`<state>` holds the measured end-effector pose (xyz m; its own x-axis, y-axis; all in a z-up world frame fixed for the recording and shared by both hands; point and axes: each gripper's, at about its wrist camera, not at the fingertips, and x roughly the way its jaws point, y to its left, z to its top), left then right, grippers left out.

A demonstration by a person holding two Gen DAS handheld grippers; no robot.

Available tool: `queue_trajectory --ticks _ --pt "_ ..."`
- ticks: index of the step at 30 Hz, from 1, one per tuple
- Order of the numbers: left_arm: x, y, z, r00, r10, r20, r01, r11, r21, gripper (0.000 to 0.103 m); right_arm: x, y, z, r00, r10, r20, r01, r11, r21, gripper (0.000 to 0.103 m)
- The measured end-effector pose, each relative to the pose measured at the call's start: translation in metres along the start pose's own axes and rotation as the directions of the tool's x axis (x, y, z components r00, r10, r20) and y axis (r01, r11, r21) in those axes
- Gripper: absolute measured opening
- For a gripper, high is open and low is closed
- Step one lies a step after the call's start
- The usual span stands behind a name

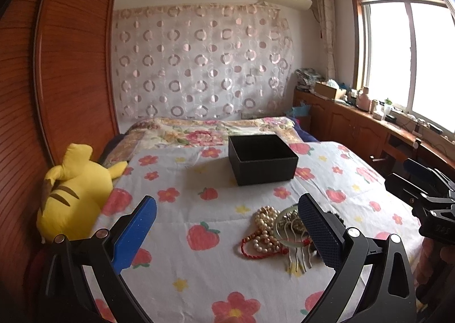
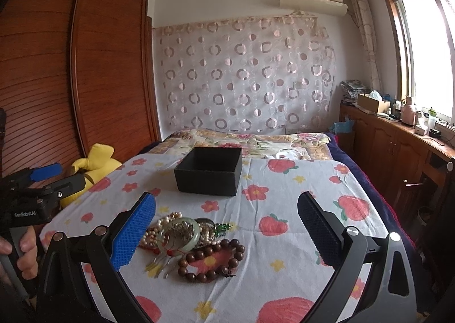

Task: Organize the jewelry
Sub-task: 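Reach the right gripper into the jewelry pile and grasp the dark wooden bead bracelet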

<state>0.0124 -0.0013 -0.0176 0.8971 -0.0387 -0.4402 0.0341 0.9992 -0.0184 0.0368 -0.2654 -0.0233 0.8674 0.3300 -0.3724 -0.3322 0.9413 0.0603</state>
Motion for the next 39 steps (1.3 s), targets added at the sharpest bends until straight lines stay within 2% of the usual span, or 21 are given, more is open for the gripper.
queue_trajectory --ticks 5,7,11,16,22,25,29,31,39 --pt "0.010 -0.004 -0.010 0.998 -0.052 -0.040 0.052 0.999 0.015 0.097 0.004 -0.006 -0.007 0.997 0.022 -0.068 -0.024 1.000 -0.018 0.087" --pt "0.018 -0.008 -0.013 0.995 -0.075 -0.069 0.077 0.997 0.024 0.097 0.008 -0.008 -0.012 0.994 0.032 -0.102 -0.035 0.999 -0.027 0.084" --pt "0.036 -0.017 -0.020 0.985 -0.114 -0.130 0.121 0.991 0.048 0.097 0.017 -0.010 -0.025 0.985 0.053 -0.163 -0.062 0.997 -0.049 0.083" --pt "0.059 -0.033 -0.029 0.961 -0.176 -0.213 0.194 0.978 0.070 0.097 0.030 -0.013 -0.040 0.967 0.095 -0.236 -0.107 0.993 -0.039 0.078" --pt "0.080 -0.046 -0.031 0.941 -0.203 -0.271 0.238 0.966 0.101 0.095 0.040 -0.013 -0.053 0.956 0.109 -0.273 -0.120 0.992 -0.027 0.078" --pt "0.093 -0.056 -0.029 0.926 -0.226 -0.301 0.273 0.954 0.121 0.095 0.043 -0.016 -0.059 0.955 0.103 -0.278 -0.114 0.993 -0.024 0.078" --pt "0.113 -0.066 -0.025 0.888 -0.289 -0.358 0.348 0.931 0.110 0.094 0.044 -0.020 -0.062 0.953 0.100 -0.287 -0.110 0.994 -0.018 0.078" --pt "0.124 -0.071 -0.024 0.872 -0.298 -0.387 0.365 0.925 0.110 0.087 0.044 -0.020 -0.062 0.953 0.101 -0.286 -0.110 0.994 -0.018 0.078" --pt "0.154 -0.077 -0.023 0.838 -0.315 -0.446 0.406 0.905 0.123 0.081 0.045 -0.021 -0.064 0.952 0.106 -0.286 -0.115 0.993 -0.015 0.078"
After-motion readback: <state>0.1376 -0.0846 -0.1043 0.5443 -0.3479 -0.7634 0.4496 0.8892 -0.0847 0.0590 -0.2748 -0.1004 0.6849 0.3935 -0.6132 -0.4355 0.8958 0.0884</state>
